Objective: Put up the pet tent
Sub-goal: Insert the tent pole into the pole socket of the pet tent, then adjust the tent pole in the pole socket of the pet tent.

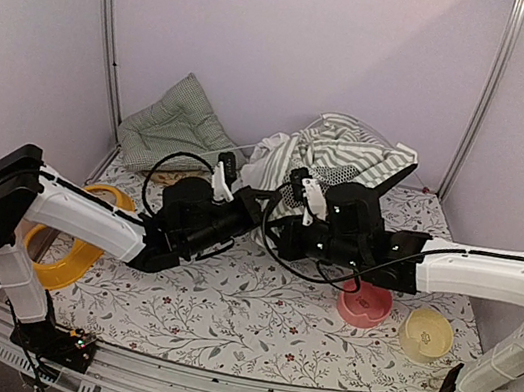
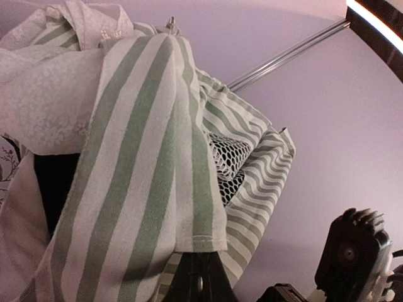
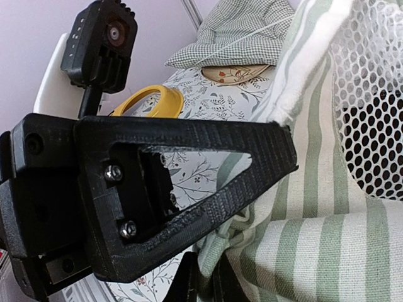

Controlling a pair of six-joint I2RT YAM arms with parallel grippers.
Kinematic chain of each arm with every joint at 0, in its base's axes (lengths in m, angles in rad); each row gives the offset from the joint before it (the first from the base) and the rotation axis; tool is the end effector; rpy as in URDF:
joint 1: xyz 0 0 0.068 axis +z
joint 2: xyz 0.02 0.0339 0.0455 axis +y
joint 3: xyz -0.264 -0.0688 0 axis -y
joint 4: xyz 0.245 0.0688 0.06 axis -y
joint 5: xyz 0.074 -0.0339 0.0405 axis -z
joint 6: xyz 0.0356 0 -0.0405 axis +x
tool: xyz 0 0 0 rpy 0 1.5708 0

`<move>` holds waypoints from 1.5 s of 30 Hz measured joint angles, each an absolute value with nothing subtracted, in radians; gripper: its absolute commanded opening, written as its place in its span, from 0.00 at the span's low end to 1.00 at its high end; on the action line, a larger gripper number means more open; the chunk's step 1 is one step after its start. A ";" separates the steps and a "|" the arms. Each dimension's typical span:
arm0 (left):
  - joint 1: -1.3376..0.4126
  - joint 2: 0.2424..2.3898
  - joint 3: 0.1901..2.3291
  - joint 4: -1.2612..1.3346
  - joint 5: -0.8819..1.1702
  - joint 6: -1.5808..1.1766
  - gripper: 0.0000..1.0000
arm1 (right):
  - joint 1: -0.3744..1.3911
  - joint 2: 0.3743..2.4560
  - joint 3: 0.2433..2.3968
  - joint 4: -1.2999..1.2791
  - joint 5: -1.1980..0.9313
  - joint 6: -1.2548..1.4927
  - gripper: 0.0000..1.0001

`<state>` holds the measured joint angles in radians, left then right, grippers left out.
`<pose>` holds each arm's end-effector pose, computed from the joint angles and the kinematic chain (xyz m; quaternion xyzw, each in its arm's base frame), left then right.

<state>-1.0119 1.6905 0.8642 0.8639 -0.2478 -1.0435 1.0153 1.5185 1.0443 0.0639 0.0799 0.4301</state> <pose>0.2036 -0.3092 0.2402 -0.0999 0.6869 -0.5676 0.4428 0.1880 0.2975 0.2750 -0.2201 0.8065 0.3373 0.4329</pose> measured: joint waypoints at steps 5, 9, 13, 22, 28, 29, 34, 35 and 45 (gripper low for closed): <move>-1.008 1.690 0.877 0.815 -0.267 -1.023 0.00 | 1.015 1.547 1.078 0.019 0.100 0.449 0.06; -1.006 1.690 0.896 0.771 -0.278 -1.016 0.00 | 1.017 1.566 1.105 -0.001 0.130 0.451 0.18; -1.006 1.690 0.905 0.744 -0.277 -1.018 0.00 | 1.018 1.578 1.110 0.006 0.164 0.445 0.12; -1.000 1.690 0.912 0.739 -0.287 -1.024 0.08 | 1.021 1.578 1.079 0.077 0.189 0.427 0.00; -1.002 1.677 0.911 0.680 -0.199 -1.033 0.29 | 0.972 1.546 0.993 0.150 0.295 0.400 0.00; -1.001 1.673 0.912 0.667 -0.186 -1.031 0.30 | 0.962 1.539 0.980 0.159 0.307 0.393 0.00; -1.001 1.649 0.912 0.609 -0.162 -1.016 0.36 | 0.954 1.520 0.953 0.196 0.316 0.363 0.00; -1.000 1.644 0.912 0.599 -0.162 -1.013 0.38 | 0.957 1.518 0.952 0.205 0.313 0.357 0.00; -0.933 1.609 1.129 0.298 -0.141 -0.942 0.48 | 0.958 1.517 0.903 0.250 0.297 0.292 0.00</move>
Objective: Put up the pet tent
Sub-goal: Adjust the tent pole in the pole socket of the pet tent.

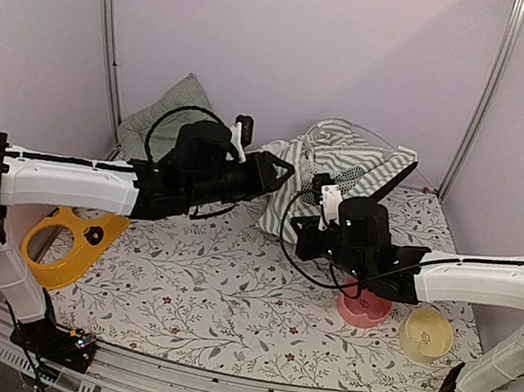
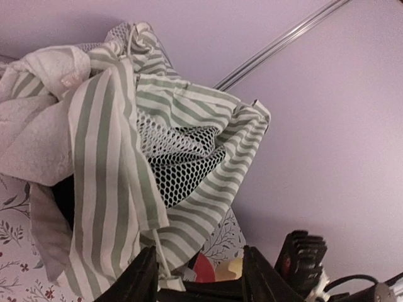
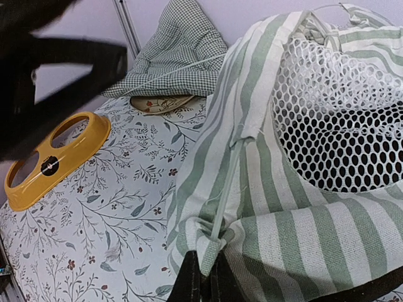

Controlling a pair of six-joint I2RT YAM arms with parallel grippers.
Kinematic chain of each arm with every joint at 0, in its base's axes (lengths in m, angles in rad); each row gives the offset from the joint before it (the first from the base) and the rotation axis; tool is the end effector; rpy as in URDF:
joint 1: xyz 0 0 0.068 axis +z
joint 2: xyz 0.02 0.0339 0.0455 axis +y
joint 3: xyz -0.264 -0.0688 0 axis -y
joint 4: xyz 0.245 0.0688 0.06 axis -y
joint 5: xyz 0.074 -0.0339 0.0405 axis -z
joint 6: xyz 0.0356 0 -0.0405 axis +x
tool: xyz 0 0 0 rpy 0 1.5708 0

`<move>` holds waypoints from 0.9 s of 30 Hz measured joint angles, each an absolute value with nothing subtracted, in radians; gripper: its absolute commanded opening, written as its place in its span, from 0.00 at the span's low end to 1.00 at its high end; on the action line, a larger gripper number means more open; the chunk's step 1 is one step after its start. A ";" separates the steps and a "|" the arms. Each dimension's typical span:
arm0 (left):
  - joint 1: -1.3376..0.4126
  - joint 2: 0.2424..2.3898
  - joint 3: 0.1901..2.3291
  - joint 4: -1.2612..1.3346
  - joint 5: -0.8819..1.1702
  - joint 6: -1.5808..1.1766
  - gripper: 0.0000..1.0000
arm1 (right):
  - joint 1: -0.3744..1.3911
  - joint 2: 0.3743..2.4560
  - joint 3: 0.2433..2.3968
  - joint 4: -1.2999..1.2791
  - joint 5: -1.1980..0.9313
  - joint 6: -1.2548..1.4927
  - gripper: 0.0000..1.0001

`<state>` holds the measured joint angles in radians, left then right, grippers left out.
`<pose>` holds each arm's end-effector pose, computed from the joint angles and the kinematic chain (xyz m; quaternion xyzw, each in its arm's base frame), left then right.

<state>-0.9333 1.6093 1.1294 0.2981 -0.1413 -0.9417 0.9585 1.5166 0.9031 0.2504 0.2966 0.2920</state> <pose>0.2318 -0.3045 0.2977 -0.0484 0.7663 -0.4825 0.4215 0.2048 0.2735 0.2467 -0.1870 0.7968 0.2301 0.5265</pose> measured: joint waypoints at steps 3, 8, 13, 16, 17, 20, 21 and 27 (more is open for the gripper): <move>-0.903 1.651 1.291 0.186 -0.123 -0.902 0.51 | 0.969 1.517 0.898 0.257 0.301 0.259 0.00; -0.845 1.809 1.542 -0.017 -0.100 -0.809 0.53 | 0.982 1.517 0.898 0.267 0.311 0.215 0.00; -0.830 1.934 1.633 -0.193 -0.150 -0.712 0.61 | 0.982 1.520 0.898 0.270 0.320 0.193 0.00; -0.828 1.949 1.635 -0.230 -0.160 -0.680 0.60 | 0.983 1.528 0.898 0.266 0.320 0.184 0.00; -0.828 1.949 1.640 -0.240 -0.161 -0.671 0.57 | 0.983 1.531 0.898 0.266 0.320 0.182 0.00; -0.828 1.958 1.671 -0.259 -0.154 -0.648 0.38 | 0.983 1.539 0.898 0.266 0.320 0.178 0.00; -0.828 1.966 1.685 -0.257 -0.148 -0.637 0.27 | 0.984 1.541 0.899 0.267 0.320 0.176 0.00; -0.827 1.998 1.692 -0.242 -0.114 -0.648 0.00 | 0.983 1.559 0.912 0.242 0.302 0.174 0.00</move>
